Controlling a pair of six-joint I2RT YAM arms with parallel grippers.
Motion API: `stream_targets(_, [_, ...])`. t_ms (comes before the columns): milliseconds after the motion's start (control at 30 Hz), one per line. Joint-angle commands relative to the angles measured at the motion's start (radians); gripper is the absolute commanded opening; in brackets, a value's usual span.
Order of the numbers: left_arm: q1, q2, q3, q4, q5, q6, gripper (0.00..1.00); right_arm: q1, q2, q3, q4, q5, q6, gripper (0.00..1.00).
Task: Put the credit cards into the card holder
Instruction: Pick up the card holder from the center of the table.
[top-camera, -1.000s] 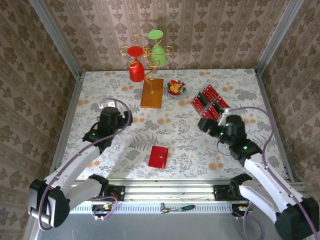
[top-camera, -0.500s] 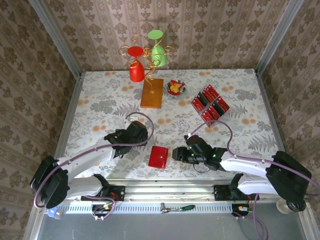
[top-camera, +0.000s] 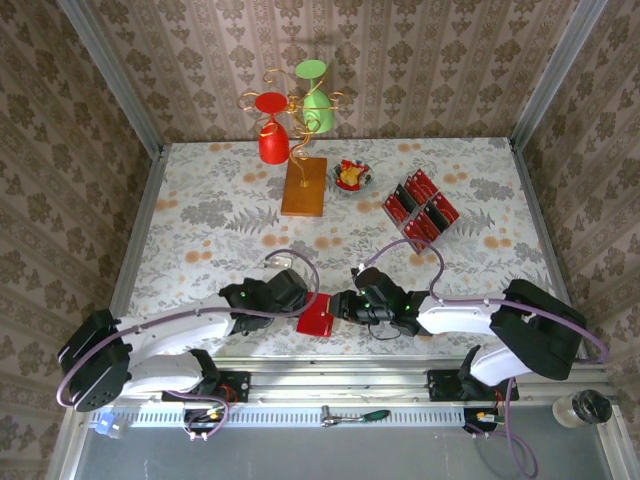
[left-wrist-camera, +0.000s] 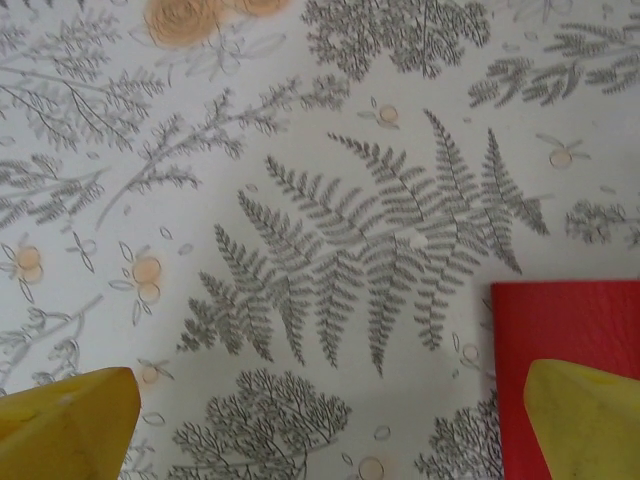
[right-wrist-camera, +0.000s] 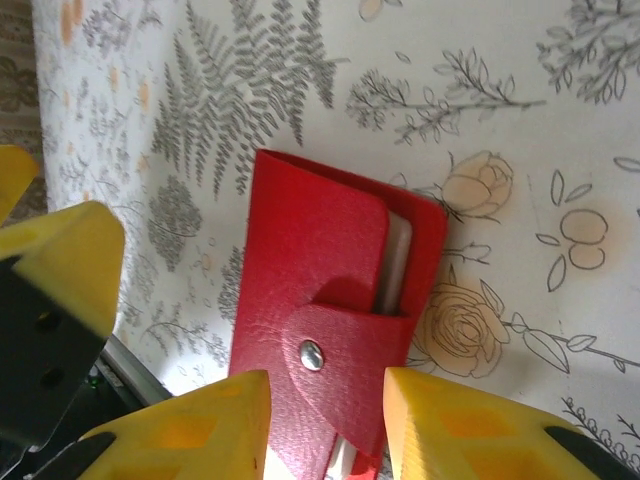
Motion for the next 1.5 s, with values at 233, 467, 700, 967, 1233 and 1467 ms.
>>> stream_targets(233, [-0.072, -0.050, -0.079, 0.019, 0.011, -0.128, 1.00, 0.019, 0.052, 0.012, 0.059, 0.007, 0.044, 0.33])
stream_targets(467, [-0.102, -0.006, -0.088, 0.055, 0.022, -0.136, 1.00, 0.022, 0.031, 0.001, 0.023, 0.037, 0.052, 0.37])
stream_targets(700, [-0.127, 0.061, -0.082, 0.065, 0.015, -0.141, 1.00, 0.022, 0.017, -0.012, 0.002, 0.050, 0.057, 0.40])
stream_targets(967, [-0.146, 0.092, -0.089, 0.075, 0.005, -0.160, 1.00, 0.022, 0.083, -0.004, 0.074, 0.009, 0.067, 0.39])
stream_targets(1233, [-0.165, 0.122, -0.092, 0.085, 0.003, -0.176, 1.00, 0.022, 0.115, 0.003, 0.124, -0.022, 0.063, 0.37])
stream_targets(1467, [-0.177, 0.139, -0.089, 0.093, 0.002, -0.182, 1.00, 0.021, 0.145, 0.001, 0.181, -0.051, 0.065, 0.33])
